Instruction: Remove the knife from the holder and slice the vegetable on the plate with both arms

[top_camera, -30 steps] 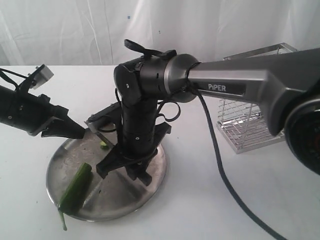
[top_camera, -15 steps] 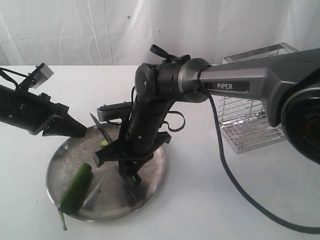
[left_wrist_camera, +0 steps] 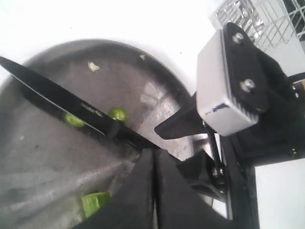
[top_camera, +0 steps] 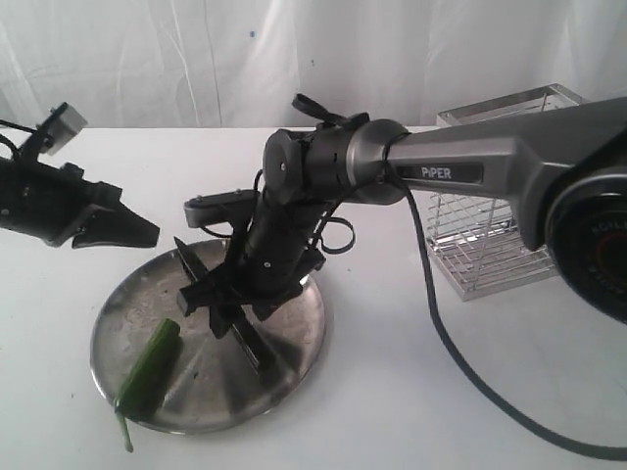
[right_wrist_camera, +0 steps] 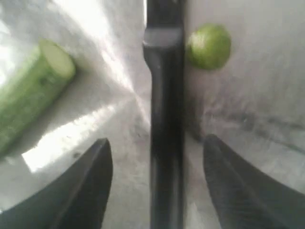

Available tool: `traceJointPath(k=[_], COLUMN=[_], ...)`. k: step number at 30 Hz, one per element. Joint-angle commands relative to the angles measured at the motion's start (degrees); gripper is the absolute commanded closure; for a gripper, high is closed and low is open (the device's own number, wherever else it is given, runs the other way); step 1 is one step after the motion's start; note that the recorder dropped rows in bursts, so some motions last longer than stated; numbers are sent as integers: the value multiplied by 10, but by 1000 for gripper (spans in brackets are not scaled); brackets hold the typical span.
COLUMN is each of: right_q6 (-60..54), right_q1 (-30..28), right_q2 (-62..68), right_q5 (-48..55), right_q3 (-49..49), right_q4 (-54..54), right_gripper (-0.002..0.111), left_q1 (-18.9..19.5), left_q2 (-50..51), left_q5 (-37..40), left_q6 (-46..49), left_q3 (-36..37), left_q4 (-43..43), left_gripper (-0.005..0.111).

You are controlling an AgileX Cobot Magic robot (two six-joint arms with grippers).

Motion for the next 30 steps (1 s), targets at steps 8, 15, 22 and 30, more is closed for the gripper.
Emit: traceJointPath(k=[8, 15, 22, 30], right_q6=[-14, -13, -11, -37], right_q1=[10, 71, 131, 129], right_q2=[-162, -368, -569, -628], right_q5=[-70, -292, -473, -415], right_q3=[22, 217, 400, 403], right_q4=[-2, 1, 0, -7], right_gripper=[97, 108, 108, 108], left_q1=[32, 32, 32, 32], left_q2=[-186, -310, -342, -342], left_q5=[6, -29, -24, -33], left_q6=[5, 3, 5, 5], left_q3=[31, 96, 103, 103], left_q4=[-27, -22, -16, -16], left_gripper=[107, 107, 107, 107])
